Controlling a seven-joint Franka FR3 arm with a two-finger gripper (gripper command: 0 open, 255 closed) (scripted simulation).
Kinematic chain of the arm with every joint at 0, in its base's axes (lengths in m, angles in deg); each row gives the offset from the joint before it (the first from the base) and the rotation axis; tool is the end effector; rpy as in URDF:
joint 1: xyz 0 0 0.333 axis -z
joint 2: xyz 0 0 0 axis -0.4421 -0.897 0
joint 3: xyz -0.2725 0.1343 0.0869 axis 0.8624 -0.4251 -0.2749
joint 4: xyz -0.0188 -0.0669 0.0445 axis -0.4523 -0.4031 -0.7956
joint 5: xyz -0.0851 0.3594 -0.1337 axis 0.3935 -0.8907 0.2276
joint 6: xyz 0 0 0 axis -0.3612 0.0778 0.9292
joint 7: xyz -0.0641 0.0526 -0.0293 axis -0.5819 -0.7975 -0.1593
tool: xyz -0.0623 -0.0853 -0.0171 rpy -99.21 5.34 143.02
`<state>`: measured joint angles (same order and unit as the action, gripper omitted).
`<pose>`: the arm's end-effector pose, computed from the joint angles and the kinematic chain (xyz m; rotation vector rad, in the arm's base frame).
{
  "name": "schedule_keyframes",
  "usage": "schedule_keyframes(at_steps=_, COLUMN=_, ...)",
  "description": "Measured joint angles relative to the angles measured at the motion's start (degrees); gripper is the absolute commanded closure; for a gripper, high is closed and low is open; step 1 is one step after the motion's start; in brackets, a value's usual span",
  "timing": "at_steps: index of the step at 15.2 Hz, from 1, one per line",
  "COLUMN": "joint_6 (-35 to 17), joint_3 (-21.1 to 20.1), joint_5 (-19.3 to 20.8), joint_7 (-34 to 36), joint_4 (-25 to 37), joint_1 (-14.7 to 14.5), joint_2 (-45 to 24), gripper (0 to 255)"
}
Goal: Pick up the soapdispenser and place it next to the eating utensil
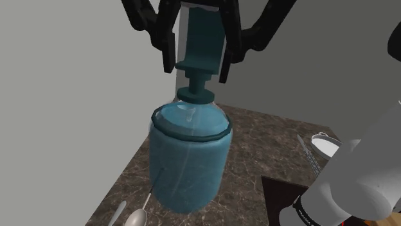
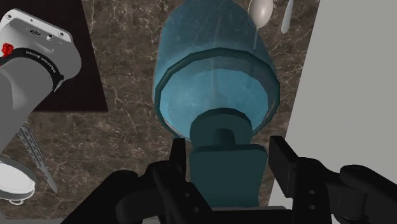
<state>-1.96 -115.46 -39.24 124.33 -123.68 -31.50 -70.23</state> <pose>0.2144 0.4370 0.7319 2.6987 -1.2639 0.4045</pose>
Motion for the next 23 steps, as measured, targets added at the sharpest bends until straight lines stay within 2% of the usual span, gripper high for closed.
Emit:
schedule_keyframes(at_steps=8, joint_6=-8.3, joint_3=5.2, joint_5=-6.3, joint_7=-3.2, joint_4=-11.9, joint_1=0.4, joint_2=7.8, gripper=255)
schedule_keyframes(at_steps=23, joint_6=-20.5, joint_3=8.4, joint_5=-10.6, joint_7=-4.0, joint_4=-27.9, joint_1=-1.4, joint_2=13.8, gripper=255)
